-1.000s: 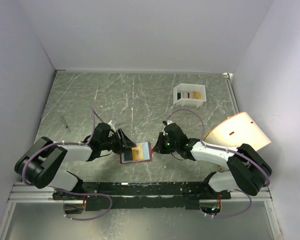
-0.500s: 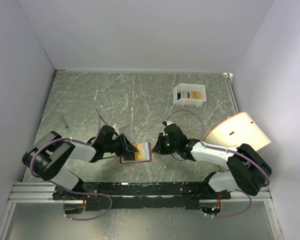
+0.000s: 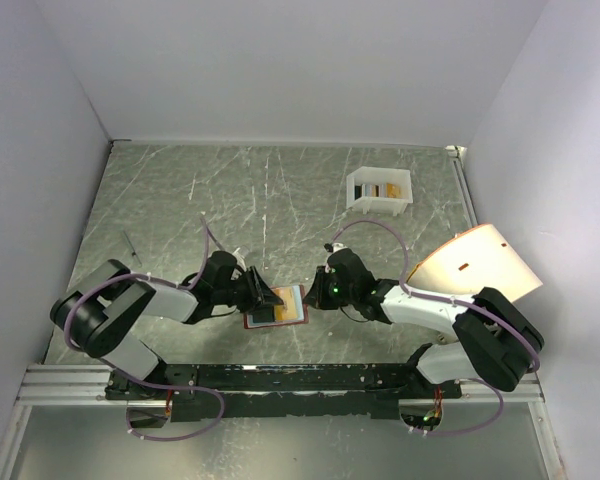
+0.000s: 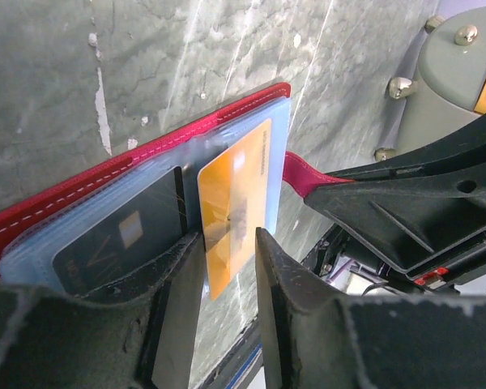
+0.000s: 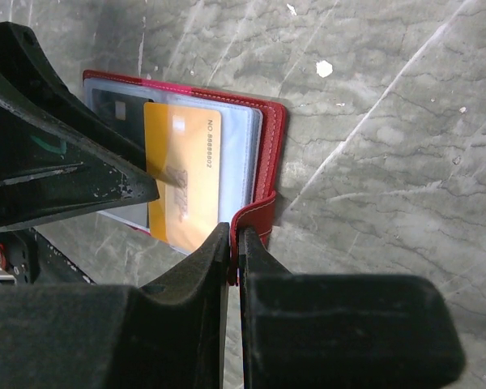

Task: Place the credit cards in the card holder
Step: Insert the credit card into the card holder.

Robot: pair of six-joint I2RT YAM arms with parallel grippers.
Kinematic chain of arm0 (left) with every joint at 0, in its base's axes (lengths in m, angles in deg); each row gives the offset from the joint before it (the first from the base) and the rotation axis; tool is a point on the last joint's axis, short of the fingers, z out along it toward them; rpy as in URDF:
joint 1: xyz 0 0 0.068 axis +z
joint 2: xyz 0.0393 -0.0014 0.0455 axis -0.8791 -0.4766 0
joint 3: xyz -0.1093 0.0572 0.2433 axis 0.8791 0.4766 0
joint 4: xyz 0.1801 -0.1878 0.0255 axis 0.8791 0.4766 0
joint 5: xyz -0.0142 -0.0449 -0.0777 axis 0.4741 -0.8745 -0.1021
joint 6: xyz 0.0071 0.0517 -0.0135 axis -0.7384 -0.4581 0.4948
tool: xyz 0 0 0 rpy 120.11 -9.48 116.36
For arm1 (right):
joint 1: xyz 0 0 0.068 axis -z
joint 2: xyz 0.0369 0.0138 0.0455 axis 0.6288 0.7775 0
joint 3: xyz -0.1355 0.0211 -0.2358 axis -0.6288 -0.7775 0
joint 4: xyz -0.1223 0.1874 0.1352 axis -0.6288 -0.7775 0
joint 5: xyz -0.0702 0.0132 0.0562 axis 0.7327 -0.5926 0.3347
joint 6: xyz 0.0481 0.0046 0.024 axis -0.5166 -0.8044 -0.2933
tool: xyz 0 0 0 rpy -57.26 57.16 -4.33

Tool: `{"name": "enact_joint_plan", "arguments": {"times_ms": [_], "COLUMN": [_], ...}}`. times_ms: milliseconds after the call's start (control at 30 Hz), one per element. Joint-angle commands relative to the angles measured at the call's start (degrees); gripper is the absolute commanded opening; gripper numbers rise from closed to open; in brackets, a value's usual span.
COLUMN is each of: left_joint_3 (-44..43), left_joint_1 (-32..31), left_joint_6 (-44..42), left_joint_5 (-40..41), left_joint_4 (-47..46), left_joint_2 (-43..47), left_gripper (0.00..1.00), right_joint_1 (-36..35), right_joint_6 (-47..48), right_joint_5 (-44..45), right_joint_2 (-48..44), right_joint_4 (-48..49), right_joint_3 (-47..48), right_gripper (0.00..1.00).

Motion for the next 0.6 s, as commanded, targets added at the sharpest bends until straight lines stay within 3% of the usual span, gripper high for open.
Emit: {"name": "enact_joint_plan", "arguments": {"times_ms": [0,233,567], "left_joint_3": [-1.7,-7.0,-9.3], "left_joint_1": [-0.7,-0.7,-0.8], "left_joint_6": [-2.4,-7.8,-9.0], "left_joint_5": [3.5,10.7,11.6], "left_joint_4": [4.1,20.7,24.1], "left_joint_2": [1.5,6.8,6.6], "left_gripper": [0.44,0.53,0.53], "right_joint_1": [-0.6,-0.6,-0.7], "right_joint_6": [-0.1,0.6,0.6], "right_joint_5": [0.2,1.1,0.0], "right_joint_2": [-1.3,-2.4,-1.1], "right_joint_4": [0.8,-0.5,0.4], "right_joint_3": [-0.6,-0.2,0.3], "right_gripper": [0.00,0.00,0.00]}}
